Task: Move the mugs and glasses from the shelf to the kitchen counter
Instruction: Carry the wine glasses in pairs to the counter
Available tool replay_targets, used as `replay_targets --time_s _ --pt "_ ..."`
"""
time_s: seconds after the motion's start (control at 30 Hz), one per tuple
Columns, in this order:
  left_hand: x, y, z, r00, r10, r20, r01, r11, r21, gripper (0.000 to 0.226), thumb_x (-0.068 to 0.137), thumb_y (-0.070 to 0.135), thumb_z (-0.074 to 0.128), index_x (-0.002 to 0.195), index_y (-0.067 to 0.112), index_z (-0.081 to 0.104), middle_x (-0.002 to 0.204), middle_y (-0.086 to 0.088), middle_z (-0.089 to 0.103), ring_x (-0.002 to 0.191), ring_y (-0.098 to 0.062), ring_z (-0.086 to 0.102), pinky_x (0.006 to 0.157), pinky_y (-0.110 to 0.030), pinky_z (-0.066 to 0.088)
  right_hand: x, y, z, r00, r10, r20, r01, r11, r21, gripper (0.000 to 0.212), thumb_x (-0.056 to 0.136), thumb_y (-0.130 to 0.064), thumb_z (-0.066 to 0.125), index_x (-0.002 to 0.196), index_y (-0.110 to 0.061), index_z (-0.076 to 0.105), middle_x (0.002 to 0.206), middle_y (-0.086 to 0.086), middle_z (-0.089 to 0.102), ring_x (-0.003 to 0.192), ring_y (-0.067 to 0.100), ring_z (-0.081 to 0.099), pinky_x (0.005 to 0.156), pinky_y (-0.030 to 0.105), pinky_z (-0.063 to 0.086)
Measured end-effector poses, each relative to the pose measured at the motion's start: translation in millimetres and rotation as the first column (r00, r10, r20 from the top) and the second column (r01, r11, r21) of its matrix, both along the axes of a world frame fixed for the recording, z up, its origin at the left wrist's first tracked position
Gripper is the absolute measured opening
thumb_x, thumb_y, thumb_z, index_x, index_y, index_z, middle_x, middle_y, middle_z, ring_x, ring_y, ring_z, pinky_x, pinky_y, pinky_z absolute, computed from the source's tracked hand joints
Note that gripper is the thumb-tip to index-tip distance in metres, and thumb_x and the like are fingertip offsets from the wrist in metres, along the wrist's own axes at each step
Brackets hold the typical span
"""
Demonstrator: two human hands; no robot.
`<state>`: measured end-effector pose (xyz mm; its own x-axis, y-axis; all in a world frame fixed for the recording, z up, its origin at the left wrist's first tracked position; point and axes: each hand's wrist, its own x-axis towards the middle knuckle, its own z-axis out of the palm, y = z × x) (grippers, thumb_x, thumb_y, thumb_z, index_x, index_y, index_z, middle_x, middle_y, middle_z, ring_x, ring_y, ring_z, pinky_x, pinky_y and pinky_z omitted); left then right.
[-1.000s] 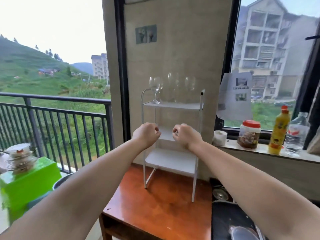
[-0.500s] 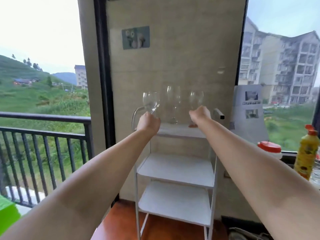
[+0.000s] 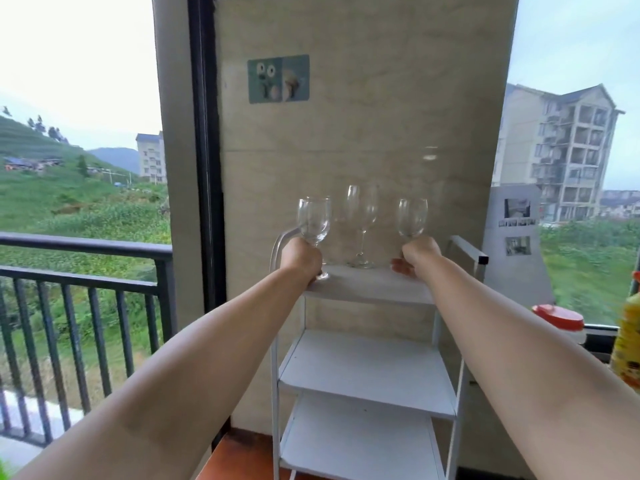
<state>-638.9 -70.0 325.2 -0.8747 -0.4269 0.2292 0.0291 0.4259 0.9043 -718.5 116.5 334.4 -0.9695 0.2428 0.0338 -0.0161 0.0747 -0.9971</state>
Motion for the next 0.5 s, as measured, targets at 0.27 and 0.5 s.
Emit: replay_targets --time_s 0.27,0.5 --pt "18 7 5 0.999 -0.023 -0.044 0.024 1.000 0.004 0.022 0.090 0.002 0.042 0.076 0.005 0.059 0.069 -0.011 0.061 0.052 -0.019 0.052 0.044 -0.022 0.036 18 1 11 0.998 0.036 -0.044 -0.036 0.999 0.005 0.043 0.095 0.007 0.032 0.137 0.002 0.041 0.093 0.017 0.054 0.043 0.023 0.058 0.028 0.024 0.045" --pt "58 22 17 0.981 -0.022 -0.192 0.042 0.994 0.098 0.019 0.093 0.000 0.041 0.088 0.002 0.059 0.079 -0.007 0.059 0.052 -0.013 0.049 0.027 -0.010 0.033 64 -9 35 0.968 0.198 -0.152 -0.194 0.980 0.042 0.022 0.094 0.006 0.037 0.108 -0.004 0.051 0.099 0.018 0.056 0.043 0.017 0.062 0.032 0.022 0.047"
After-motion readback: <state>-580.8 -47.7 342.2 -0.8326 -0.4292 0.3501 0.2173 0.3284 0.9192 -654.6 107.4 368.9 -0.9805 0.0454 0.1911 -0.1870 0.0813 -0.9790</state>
